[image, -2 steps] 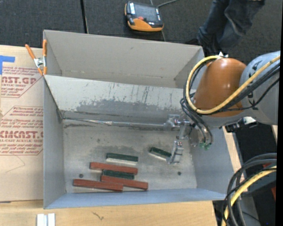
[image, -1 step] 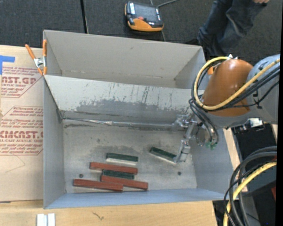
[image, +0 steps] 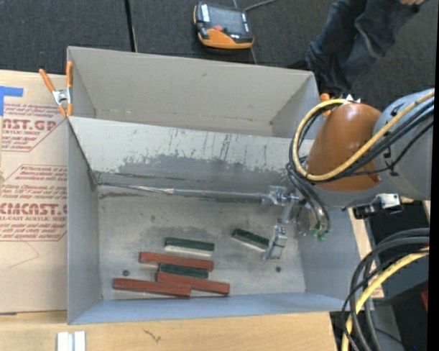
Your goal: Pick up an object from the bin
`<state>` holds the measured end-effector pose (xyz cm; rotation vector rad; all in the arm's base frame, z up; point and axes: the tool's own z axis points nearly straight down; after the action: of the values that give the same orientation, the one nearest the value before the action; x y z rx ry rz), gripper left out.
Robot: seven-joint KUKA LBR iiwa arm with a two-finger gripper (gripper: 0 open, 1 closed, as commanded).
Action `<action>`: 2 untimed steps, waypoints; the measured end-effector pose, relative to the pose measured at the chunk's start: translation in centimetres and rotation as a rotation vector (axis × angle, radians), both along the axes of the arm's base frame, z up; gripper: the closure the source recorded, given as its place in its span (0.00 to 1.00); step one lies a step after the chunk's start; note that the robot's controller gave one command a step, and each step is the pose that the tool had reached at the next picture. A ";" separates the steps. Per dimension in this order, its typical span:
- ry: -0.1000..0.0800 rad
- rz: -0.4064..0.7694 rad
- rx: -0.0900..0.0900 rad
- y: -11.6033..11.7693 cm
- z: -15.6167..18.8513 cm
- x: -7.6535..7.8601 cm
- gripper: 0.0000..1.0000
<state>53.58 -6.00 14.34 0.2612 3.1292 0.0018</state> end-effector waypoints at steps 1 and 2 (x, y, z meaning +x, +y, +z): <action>-0.003 -0.025 0.000 0.1 -7.1 1.8 0.00; 0.000 -0.280 0.000 0.5 -7.3 0.1 1.00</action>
Offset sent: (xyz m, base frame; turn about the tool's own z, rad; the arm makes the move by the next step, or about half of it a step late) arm 0.0003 0.0041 -0.0734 0.2814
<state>53.66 -5.51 7.04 0.6958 3.0620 0.0017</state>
